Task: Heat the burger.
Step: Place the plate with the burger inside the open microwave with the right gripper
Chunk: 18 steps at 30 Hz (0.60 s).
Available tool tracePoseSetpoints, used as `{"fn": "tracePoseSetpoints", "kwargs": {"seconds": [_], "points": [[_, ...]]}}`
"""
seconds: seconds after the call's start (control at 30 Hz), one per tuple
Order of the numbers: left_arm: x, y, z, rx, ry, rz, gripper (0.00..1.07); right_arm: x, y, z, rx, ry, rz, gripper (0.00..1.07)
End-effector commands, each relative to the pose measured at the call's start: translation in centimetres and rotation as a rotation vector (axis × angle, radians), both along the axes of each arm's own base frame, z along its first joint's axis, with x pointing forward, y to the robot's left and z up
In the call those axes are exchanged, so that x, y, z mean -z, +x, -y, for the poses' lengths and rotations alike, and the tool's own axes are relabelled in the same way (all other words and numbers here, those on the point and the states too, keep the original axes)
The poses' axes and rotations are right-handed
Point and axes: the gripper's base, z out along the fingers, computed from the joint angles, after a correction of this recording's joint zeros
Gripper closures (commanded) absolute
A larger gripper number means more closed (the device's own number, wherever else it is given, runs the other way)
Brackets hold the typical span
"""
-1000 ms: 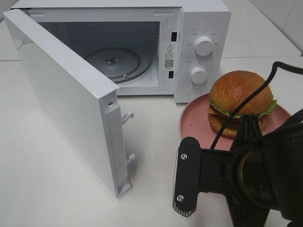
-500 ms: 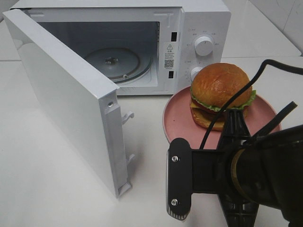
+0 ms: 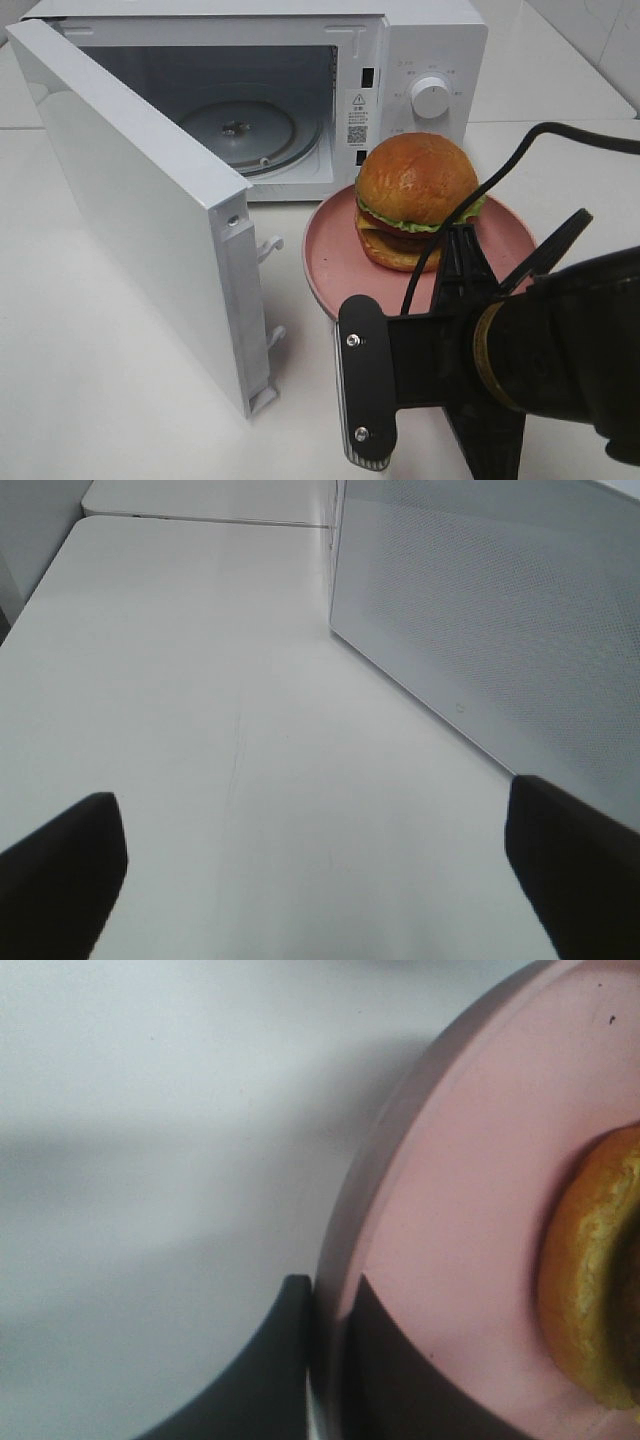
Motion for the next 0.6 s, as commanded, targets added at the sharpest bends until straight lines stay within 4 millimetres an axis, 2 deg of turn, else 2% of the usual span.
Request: {"fn": "tracePoseSetpoints", "kwargs": {"seconds": [0.03, 0.37, 0.6], "points": [[0.1, -0.3, 0.1, 0.0, -0.006, 0.017, 0.1, -0.3, 1.1, 0.4, -0.107, -0.049, 0.038, 1.07], [0.1, -0.3, 0.1, 0.0, -0.006, 0.017, 0.1, -0.3, 2.4, 0.8, -0.228, -0.073, 0.041, 1.07], [0.1, -0.3, 0.1, 0.0, -0.006, 0.017, 0.1, -0.1, 4.0, 1.9, -0.3, -0.063, 0.014, 1.07]]}}
